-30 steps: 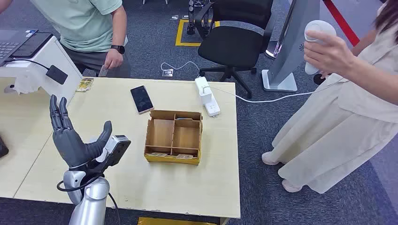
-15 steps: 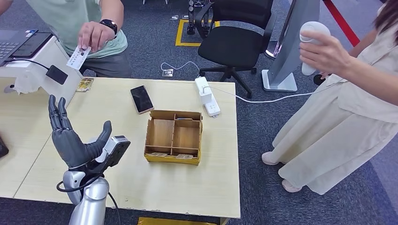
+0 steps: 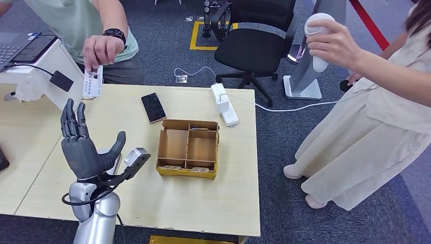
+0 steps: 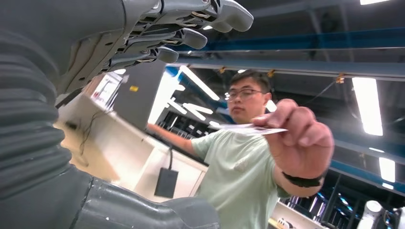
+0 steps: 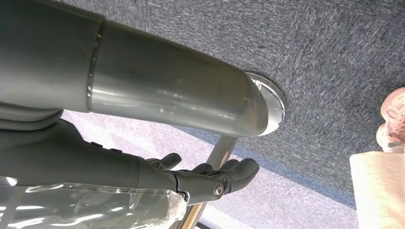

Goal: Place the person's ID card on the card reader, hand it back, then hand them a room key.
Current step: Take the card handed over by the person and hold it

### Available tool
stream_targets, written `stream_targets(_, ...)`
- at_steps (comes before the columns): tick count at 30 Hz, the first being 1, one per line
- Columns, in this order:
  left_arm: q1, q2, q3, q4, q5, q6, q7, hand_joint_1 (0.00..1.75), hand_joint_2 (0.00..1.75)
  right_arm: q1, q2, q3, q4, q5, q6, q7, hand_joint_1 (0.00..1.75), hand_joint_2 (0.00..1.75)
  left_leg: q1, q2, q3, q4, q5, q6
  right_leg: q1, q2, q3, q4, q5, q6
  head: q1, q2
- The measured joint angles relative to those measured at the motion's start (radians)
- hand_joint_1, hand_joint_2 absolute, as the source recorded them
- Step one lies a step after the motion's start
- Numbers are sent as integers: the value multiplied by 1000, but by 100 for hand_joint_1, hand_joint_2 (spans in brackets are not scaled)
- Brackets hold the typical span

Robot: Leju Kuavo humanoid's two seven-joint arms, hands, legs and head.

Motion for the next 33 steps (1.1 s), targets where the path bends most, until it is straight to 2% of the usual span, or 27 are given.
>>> stream_targets(12,-98,8,16,38,-280,0,82,0,175,-11,-1,33,7,2,0,18,0,0,0,0,0,0,1,0,0,0,0,0,0,0,0,0)
stream_targets(15,-114,9,19,44,-297,0,101,0,175,-12,-2,39,10,2,0,21,0,0,0,0,0,0,1,0,0,0,0,0,0,0,0,0)
stream_targets(25,-166,30,15,105,-321,0,275,0,175,-14,-5,53,15,0,0,34,0,0,0,0,0,0,1,0,0,0,0,0,0,0,0,0)
stream_targets(33,-173,48,-11,145,-273,0,299,0,175,-14,-5,58,15,-7,0,34,0,0,0,0,0,0,1,0,0,0,0,0,0,0,0,0)
